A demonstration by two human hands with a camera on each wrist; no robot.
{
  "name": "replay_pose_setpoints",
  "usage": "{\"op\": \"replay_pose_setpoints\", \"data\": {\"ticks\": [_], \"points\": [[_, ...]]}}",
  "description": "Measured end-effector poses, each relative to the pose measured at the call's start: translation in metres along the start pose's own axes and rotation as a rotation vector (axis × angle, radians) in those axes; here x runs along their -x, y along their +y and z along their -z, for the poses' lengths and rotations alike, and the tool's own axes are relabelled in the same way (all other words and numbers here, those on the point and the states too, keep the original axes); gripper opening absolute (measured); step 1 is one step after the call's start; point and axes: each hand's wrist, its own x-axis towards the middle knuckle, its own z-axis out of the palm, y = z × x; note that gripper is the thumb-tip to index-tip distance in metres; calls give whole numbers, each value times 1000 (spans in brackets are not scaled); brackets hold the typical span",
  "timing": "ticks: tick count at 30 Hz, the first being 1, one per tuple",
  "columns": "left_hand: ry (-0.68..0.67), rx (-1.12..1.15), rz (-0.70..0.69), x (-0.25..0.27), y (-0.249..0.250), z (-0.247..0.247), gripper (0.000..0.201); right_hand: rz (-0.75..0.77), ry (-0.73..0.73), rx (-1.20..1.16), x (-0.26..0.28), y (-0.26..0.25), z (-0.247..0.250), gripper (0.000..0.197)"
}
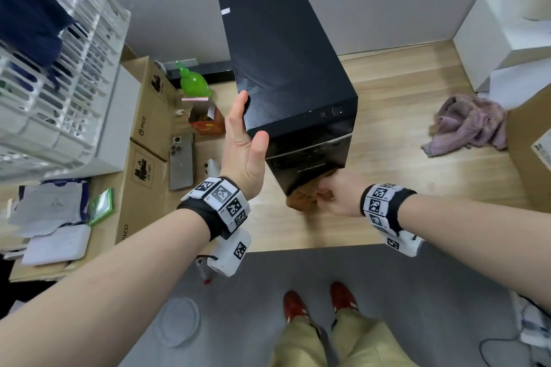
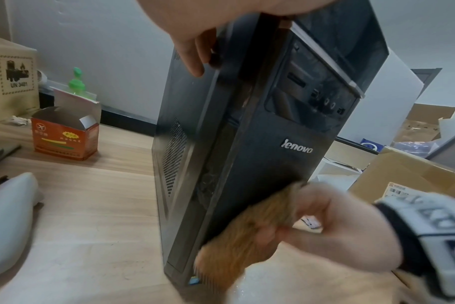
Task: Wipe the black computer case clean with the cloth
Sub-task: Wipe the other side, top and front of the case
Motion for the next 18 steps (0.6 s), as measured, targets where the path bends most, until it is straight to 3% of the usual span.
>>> {"op": "replay_pose_setpoints", "data": {"ticks": [3, 6, 8, 14, 18], "points": [[19, -3, 2, -1, -2, -2, 77, 122, 308, -30, 6, -19, 30, 19], [33, -11, -1, 0, -3, -2, 77, 149, 344, -131, 6, -34, 38, 22], [27, -5, -5, 1, -1, -2, 78, 125, 235, -170, 3, -35, 28, 24], [30, -9, -18, 2, 0, -4, 77, -26, -345, -115, -26, -22, -51, 36], [35, -16, -27, 1, 1, -4, 77, -102, -455, -84, -27, -10, -77, 33]]}}
